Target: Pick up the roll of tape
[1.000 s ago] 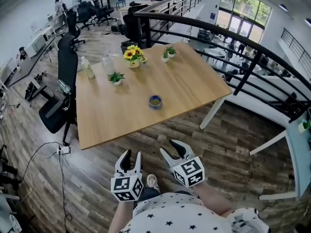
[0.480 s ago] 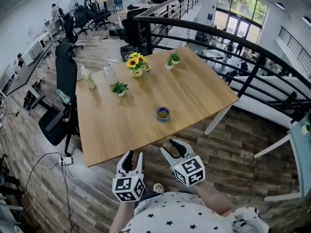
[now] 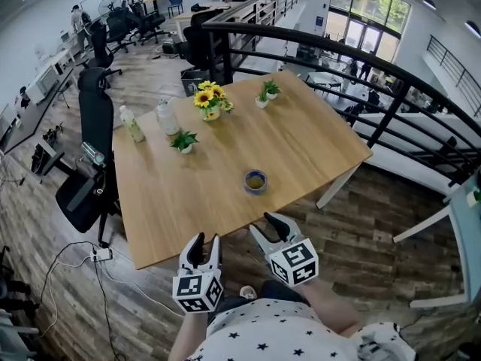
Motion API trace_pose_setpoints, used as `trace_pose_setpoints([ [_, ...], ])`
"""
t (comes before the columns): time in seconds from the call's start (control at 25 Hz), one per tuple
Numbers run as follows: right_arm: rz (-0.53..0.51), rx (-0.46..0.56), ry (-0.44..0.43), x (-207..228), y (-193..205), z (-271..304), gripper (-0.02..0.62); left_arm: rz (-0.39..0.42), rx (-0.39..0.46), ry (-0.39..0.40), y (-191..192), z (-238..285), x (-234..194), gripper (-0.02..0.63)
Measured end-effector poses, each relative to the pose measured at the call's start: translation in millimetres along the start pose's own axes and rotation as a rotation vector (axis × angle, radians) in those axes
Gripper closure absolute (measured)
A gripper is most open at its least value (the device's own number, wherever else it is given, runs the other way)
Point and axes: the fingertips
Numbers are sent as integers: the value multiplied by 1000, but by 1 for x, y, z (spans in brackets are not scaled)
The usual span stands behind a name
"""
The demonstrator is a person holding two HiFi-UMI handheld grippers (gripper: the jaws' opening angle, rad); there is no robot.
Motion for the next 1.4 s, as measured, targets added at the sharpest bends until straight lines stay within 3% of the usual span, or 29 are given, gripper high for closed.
trace_pose_setpoints([
  [1.4, -13, -106, 22, 141, 0, 103, 430, -33, -76, -45, -5, 139, -15, 459],
])
Point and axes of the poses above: the fingertips, and each gripper's own axes: z forward along the fingers, x to its right, y out of its underside, and after that the axes turned 6 degrees about -y, right-handed
